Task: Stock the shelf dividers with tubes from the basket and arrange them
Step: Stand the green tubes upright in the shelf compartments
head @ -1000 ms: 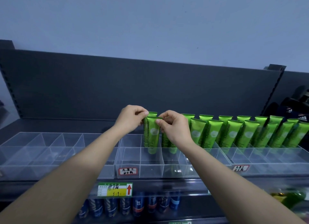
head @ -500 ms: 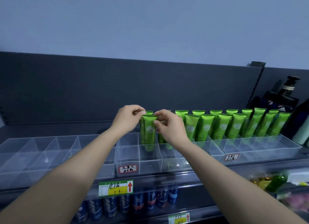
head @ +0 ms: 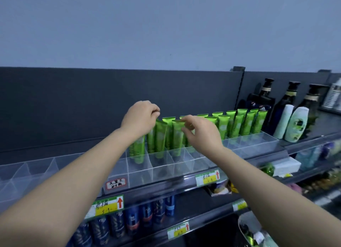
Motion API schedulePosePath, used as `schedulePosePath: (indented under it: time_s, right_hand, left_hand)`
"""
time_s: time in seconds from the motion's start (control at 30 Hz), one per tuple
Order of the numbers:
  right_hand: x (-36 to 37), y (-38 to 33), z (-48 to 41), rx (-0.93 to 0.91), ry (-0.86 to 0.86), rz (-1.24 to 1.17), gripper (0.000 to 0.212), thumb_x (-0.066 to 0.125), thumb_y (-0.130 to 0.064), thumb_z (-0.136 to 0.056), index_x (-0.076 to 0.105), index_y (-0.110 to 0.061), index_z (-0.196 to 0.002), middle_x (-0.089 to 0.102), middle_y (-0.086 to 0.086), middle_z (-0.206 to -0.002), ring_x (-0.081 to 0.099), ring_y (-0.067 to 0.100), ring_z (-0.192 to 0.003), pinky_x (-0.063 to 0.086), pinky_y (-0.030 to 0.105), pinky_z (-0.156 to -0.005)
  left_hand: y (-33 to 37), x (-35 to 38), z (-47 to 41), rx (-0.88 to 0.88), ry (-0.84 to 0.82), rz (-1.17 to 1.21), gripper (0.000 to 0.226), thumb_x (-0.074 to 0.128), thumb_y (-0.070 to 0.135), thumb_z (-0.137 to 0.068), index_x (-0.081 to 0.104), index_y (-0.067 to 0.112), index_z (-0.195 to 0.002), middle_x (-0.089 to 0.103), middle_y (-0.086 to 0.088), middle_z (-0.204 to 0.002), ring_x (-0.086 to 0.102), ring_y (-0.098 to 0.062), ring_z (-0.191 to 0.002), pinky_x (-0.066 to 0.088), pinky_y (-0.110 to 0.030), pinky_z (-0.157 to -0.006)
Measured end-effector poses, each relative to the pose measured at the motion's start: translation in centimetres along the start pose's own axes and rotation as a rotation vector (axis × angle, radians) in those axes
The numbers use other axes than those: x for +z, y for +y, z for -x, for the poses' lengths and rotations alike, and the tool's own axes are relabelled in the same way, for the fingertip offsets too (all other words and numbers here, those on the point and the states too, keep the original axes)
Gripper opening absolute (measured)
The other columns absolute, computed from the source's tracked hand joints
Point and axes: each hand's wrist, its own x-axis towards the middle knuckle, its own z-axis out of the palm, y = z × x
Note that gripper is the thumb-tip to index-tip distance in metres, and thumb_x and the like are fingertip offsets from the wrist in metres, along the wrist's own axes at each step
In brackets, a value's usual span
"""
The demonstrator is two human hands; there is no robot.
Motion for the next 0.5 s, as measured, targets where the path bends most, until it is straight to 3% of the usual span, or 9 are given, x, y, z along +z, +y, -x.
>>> schedulePosePath:
  time_s: [0.23,0.33,0.5]
  right_hand:
    - [-5.4,8.4,4.9,0.178,-0.160,0.287,0.033,0.058,-0.031,-0.091,0.058,-0.021,-0.122,0.060,0.002,-0.112,0.050,0.024,-0.114,0.049,0.037,-0.080]
    - [-7.7,11.9,7.8,0.255,-0.267,0.357,0.040,0.056,-0.034,-0.093,0.052,-0.022,-0.130,0.055,0.003,-0.125,0.045,0.024,-0.121,0.046,0.038,-0.089]
    - [-10.6,17.1,12.6,0.337,-0.406,0.439,0.042,0.056,-0.031,-0.089,0.050,-0.019,-0.129,0.053,0.007,-0.126,0.045,0.028,-0.119,0.045,0.039,-0.093]
  left_hand:
    - [9.2,4.8,0.0,0.233,-0.105,-0.144,0.032,0.051,0.031,-0.095,0.060,0.020,-0.123,0.060,-0.001,-0.121,0.049,-0.025,-0.116,0.041,-0.039,-0.096]
    - [13.3,7.6,0.7,0.300,-0.149,-0.153,0.033,0.052,0.034,-0.093,0.059,0.018,-0.121,0.059,-0.001,-0.121,0.048,-0.024,-0.118,0.042,-0.039,-0.097]
    - [19.1,12.2,3.1,0.368,-0.246,-0.212,0.035,0.050,0.034,-0.094,0.056,0.018,-0.125,0.058,-0.001,-0.122,0.048,-0.023,-0.118,0.041,-0.038,-0.096]
